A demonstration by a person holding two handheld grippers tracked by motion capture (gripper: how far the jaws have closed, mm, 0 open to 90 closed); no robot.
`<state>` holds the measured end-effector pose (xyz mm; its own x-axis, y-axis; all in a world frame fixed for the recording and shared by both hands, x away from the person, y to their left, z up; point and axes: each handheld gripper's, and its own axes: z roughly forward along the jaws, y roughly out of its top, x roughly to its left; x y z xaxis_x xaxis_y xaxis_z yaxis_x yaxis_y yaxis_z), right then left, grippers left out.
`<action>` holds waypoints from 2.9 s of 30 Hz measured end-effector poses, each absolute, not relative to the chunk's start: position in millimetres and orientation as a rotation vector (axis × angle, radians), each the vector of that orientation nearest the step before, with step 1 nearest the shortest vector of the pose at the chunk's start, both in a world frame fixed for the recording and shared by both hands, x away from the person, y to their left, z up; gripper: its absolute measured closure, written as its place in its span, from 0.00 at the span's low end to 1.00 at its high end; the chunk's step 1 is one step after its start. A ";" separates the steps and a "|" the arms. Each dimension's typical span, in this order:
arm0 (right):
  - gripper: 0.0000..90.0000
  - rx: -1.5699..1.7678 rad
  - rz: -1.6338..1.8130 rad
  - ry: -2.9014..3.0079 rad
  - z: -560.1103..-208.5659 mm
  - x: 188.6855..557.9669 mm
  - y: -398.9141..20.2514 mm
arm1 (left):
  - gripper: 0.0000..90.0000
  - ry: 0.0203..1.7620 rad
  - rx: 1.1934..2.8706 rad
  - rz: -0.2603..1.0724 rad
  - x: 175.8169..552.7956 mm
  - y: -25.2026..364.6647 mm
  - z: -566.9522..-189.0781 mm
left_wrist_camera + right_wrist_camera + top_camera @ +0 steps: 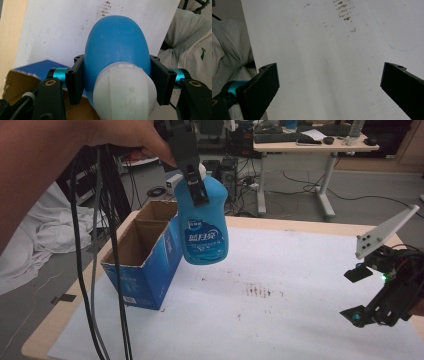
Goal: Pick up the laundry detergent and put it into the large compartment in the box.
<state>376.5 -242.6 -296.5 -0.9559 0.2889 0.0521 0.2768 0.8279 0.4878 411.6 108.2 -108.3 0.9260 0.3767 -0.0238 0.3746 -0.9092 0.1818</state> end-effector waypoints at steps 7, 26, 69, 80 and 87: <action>0.01 0.447 0.785 2.984 -294.7 376.8 -240.9 | 0.42 0.646 2.896 0.033 408.9 133.6 -93.8; 0.01 0.442 0.775 2.993 -295.4 379.0 -235.7 | 0.42 0.843 2.813 0.139 403.9 215.4 -73.9; 0.01 0.485 0.751 3.004 -301.0 383.5 -237.2 | 0.42 0.848 2.891 0.109 420.9 256.1 -197.4; 0.01 0.490 0.744 3.009 -303.8 383.8 -237.7 | 0.42 0.854 2.901 0.094 422.8 258.1 -234.6; 0.01 0.497 0.742 3.011 -305.3 383.4 -237.1 | 0.42 0.851 2.925 0.068 422.9 257.8 -256.3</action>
